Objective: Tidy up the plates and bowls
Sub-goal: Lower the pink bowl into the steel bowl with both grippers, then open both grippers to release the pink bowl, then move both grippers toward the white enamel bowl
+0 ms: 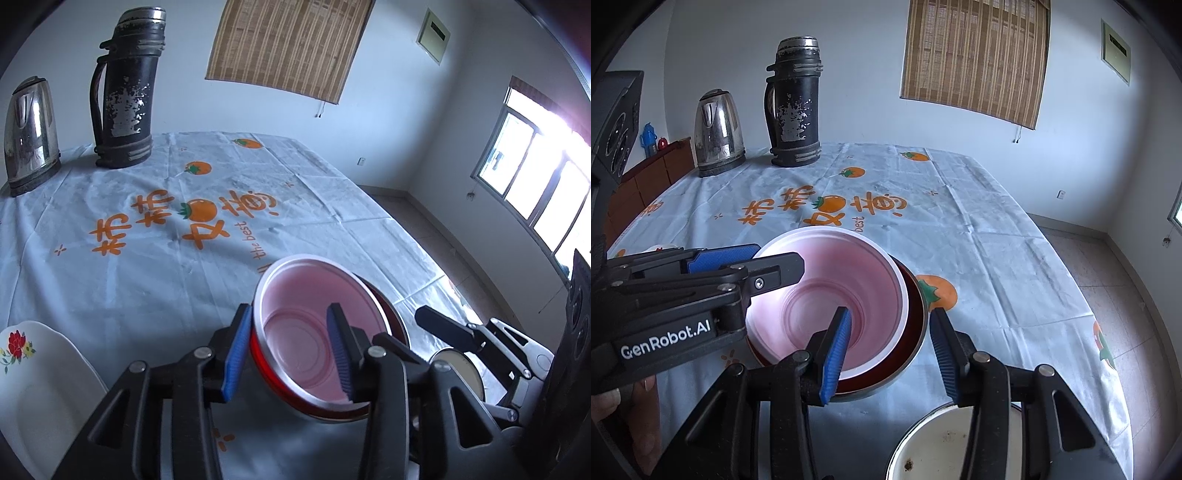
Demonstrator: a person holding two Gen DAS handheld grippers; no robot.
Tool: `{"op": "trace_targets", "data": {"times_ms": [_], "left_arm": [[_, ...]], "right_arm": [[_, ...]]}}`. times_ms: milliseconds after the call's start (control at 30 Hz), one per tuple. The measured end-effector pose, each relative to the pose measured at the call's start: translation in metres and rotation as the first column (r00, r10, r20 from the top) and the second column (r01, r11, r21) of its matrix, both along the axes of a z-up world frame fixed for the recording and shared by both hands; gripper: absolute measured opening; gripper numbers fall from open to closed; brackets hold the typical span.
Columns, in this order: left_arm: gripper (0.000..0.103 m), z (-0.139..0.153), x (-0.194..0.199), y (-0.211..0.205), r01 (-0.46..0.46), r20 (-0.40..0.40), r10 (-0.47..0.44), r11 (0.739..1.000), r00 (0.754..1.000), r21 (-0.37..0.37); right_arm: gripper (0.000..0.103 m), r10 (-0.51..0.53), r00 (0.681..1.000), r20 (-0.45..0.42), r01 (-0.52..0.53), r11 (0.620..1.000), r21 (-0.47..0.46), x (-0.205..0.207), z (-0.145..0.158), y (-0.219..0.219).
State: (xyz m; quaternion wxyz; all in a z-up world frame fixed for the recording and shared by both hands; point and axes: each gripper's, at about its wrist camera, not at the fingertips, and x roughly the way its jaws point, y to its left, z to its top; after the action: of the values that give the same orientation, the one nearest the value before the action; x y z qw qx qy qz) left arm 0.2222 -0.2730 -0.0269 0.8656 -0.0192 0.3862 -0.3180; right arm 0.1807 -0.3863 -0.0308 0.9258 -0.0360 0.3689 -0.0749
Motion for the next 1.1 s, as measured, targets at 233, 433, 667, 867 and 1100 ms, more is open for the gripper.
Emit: {"op": "trace_targets", "data": {"times_ms": [233, 433, 667, 867, 1100], "left_arm": [[0.055, 0.003, -0.003, 0.001, 0.000, 0.018, 0.001, 1.000, 1.000, -0.014], [0.055, 0.006, -0.006, 0.004, -0.020, 0.034, 0.021, 1.000, 0.999, -0.021], [0.055, -0.005, 0.007, 0.012, -0.103, 0.029, 0.103, 0.994, 0.994, 0.031], [0.055, -0.019, 0.014, 0.010, -0.136, 0.019, 0.134, 0.986, 0.991, 0.097], [0.056, -0.020, 0.009, 0.007, -0.120, 0.024, 0.119, 0.988, 0.993, 0.097]], "right_arm": [[0.047, -0.005, 1.000, 0.012, 0.005, 1.000, -0.004, -0.008, 0.006, 0.002], [0.047, -0.015, 0.999, 0.048, 0.015, 1.000, -0.002, -0.033, 0.019, -0.002], [0.047, -0.056, 0.995, 0.080, 0.056, 0.998, 0.004, -0.069, 0.029, -0.019], [0.059, -0.089, 0.988, 0.122, 0.089, 0.996, 0.005, -0.094, 0.036, -0.031], [0.060, -0.126, 0.986, 0.110, 0.126, 0.992, 0.007, -0.106, 0.028, -0.046]]}}
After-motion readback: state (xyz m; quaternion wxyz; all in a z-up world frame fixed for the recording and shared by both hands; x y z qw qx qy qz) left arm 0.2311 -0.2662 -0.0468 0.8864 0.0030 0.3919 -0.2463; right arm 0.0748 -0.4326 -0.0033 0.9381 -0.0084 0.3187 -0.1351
